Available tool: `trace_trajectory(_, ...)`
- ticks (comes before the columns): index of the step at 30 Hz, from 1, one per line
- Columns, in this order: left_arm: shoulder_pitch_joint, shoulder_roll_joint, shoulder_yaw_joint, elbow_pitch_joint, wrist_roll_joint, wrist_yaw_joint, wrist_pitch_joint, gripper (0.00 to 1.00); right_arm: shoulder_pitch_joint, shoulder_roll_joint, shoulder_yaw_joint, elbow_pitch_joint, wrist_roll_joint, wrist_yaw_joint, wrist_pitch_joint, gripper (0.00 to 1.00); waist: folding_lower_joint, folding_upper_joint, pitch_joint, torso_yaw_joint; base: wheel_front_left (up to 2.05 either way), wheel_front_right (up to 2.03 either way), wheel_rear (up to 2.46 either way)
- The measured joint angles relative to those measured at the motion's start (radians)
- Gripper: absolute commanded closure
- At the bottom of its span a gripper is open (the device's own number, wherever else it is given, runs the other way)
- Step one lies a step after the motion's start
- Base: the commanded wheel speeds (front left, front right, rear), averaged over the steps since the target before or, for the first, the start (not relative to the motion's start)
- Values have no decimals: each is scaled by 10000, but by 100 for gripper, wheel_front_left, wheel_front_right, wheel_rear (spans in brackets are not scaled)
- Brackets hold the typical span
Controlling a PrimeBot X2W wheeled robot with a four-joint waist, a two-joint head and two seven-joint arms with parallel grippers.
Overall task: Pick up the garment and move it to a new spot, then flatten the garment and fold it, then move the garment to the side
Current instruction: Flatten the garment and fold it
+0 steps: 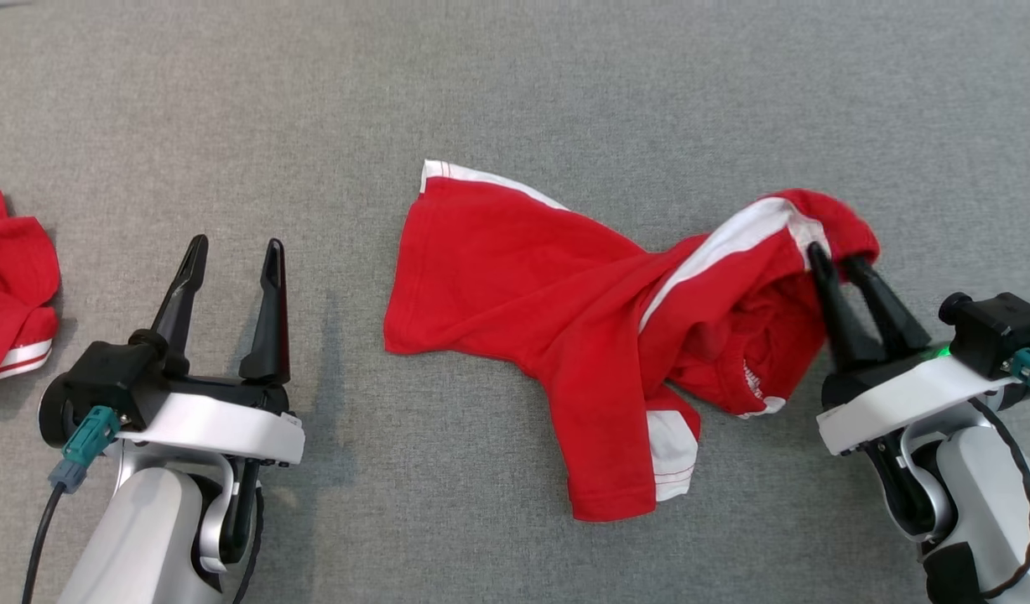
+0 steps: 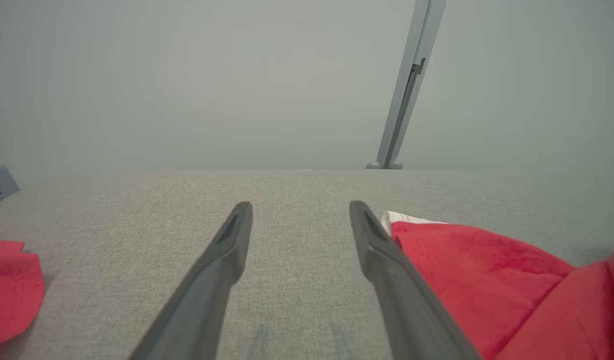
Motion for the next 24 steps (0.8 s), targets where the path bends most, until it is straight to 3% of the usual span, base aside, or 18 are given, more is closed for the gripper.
trace_trajectory(16,827,-46,15,144,17,71,-40,0,1431,512,-901,-1592,-784,2,-222,0,0,0,-1324,-235,0,0,0)
trace_trajectory(24,1404,-33,-226,40,163,247,10,0,2257,779,-1429,-2382,-1310,2,199,0,-1,0,-2003,-327,0,0,0)
